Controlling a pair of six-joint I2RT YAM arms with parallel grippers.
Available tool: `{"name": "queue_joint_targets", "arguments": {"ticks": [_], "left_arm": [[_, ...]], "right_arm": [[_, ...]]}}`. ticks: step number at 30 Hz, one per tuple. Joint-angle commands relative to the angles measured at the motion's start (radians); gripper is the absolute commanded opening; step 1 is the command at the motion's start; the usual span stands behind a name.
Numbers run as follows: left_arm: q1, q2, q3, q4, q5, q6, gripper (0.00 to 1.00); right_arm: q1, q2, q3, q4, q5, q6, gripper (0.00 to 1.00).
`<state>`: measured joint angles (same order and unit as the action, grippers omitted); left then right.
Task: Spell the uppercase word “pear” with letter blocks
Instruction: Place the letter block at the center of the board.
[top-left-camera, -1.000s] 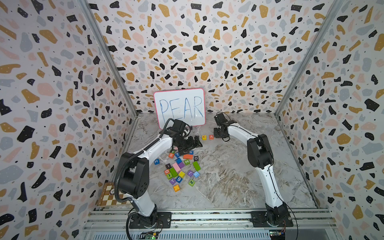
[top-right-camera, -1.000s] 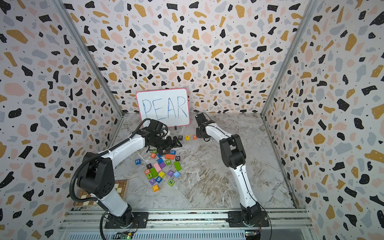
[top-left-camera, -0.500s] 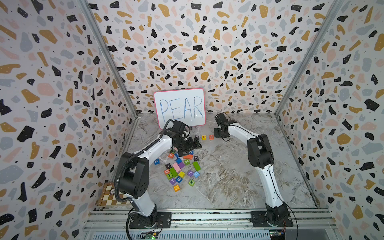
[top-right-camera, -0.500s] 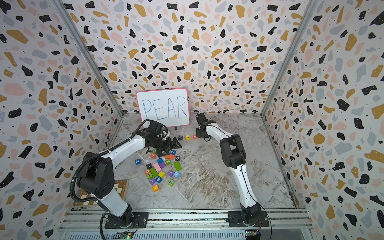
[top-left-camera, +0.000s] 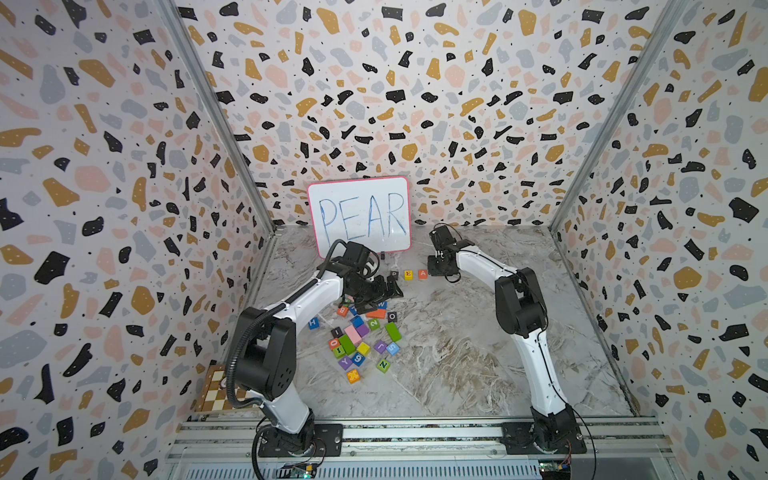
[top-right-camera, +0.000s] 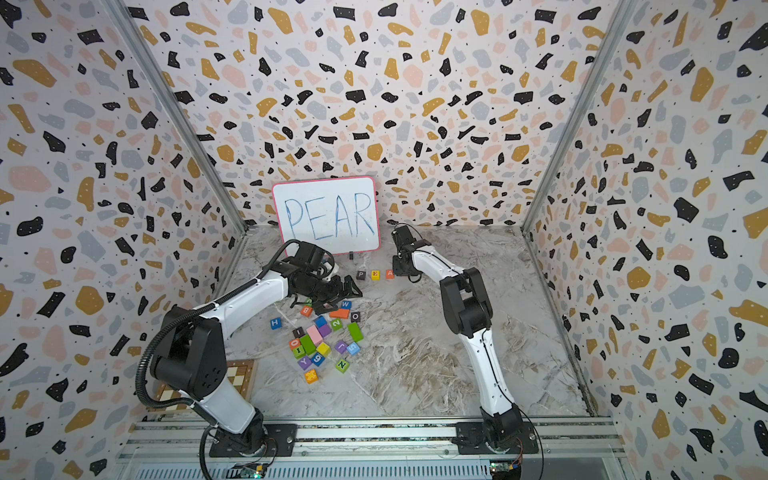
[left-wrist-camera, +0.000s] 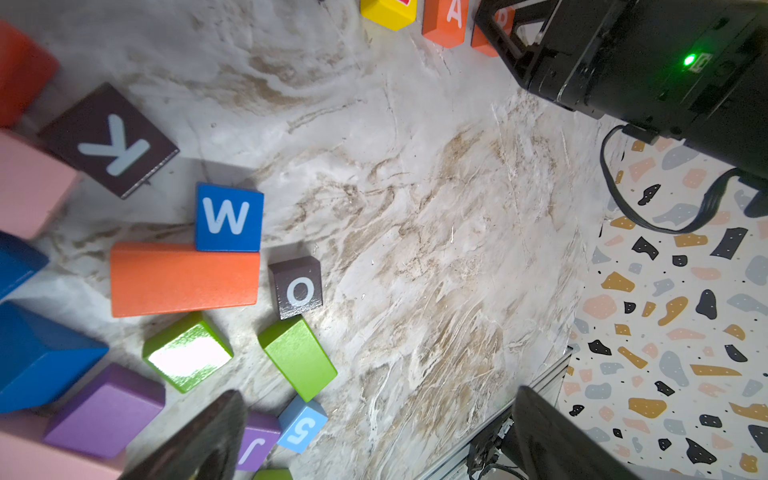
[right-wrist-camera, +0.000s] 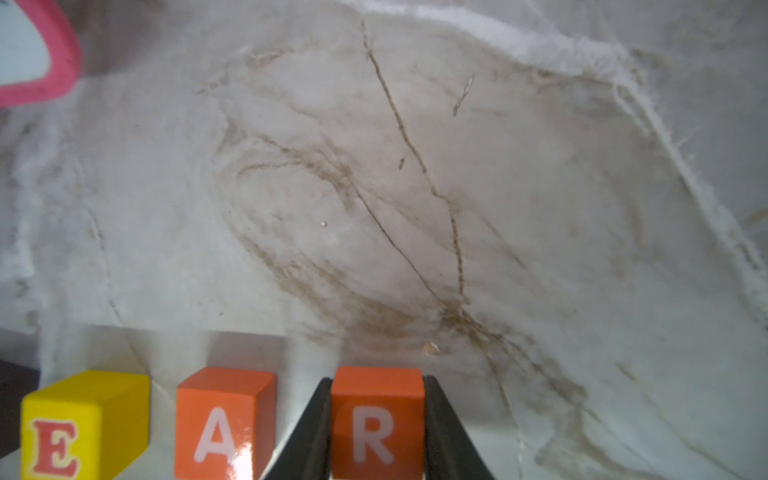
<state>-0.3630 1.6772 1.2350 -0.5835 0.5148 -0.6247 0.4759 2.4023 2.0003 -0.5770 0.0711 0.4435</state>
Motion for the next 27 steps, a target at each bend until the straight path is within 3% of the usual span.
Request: {"name": "queue_joint_targets", "arguments": {"ticks": [1,27], "left_arm": [[0.005,-0.037,-0.012,-0.012,-0.002,-0.004,0.99],[0.005,-0.039,-0.011,-0.022,0.0,0.007,0.99]], "right_arm": [[-0.001,-0.049,-0.011,-0.044,-0.005,-0.004,0.33],[-0.002,-0.04,0.005,-0.074,-0.024,0.0,0.33]]}}
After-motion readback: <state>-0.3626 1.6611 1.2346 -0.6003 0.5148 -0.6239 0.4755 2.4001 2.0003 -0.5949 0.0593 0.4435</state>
